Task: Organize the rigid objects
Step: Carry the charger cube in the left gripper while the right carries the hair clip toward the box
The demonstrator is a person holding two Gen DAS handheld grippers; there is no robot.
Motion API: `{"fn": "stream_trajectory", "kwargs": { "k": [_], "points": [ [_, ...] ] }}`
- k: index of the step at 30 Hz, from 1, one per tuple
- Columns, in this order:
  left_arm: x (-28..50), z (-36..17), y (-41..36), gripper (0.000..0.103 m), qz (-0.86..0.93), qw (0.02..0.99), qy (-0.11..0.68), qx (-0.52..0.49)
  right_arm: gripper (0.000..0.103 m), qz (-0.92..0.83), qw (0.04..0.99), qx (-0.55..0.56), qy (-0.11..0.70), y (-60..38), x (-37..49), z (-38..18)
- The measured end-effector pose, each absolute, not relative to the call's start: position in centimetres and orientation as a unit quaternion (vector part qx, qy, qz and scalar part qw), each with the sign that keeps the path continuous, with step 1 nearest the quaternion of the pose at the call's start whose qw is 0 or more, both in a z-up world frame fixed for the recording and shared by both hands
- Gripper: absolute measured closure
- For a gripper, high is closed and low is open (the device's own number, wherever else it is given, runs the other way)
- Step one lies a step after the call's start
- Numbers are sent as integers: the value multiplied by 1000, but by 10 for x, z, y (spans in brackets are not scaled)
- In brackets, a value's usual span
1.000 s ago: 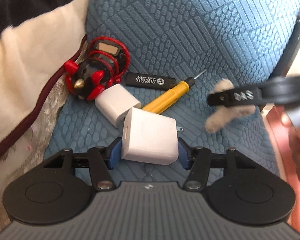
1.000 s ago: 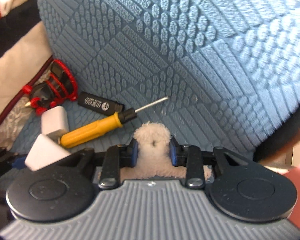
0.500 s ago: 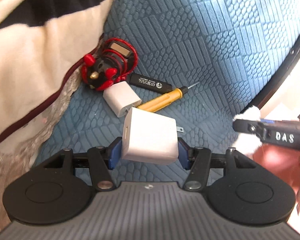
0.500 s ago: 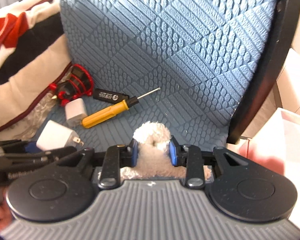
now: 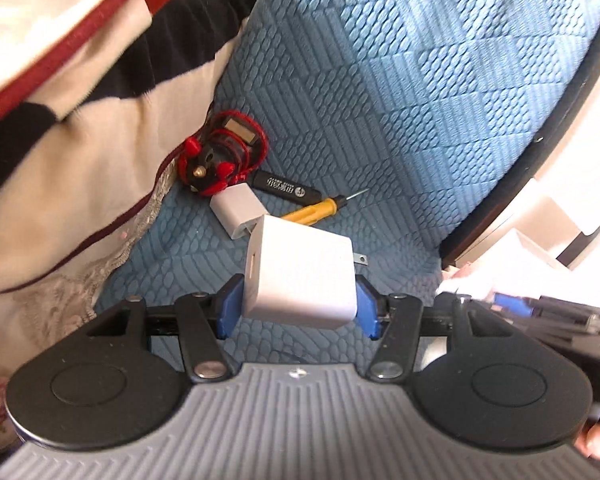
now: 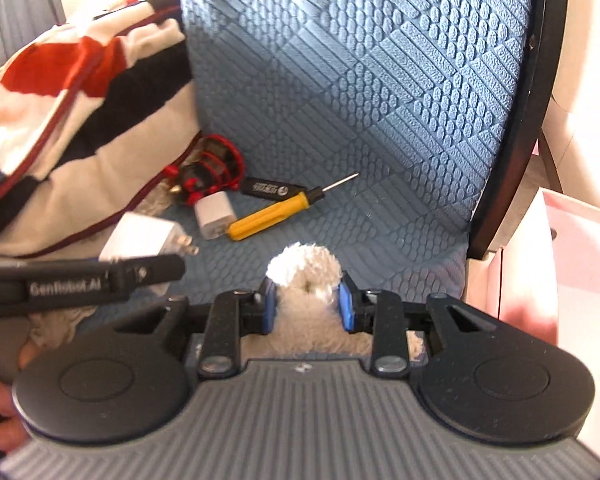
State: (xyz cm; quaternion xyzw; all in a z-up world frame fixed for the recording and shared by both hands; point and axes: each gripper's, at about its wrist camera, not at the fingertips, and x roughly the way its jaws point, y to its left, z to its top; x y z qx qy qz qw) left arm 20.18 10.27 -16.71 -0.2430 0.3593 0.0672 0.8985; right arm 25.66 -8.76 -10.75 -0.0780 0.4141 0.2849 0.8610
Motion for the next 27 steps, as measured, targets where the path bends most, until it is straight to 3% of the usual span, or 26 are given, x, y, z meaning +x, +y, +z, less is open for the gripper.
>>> {"fn": "stream_trajectory", "kwargs": {
  "k": [16, 27],
  "points": [
    [156, -154, 87, 41, 56, 900, 357, -244, 70, 259, 870, -58, 416, -112, 196, -97],
    [169, -111, 75, 41, 27, 911, 327, -250, 70, 252, 890, -35, 378, -139, 204, -59]
  ]
}}
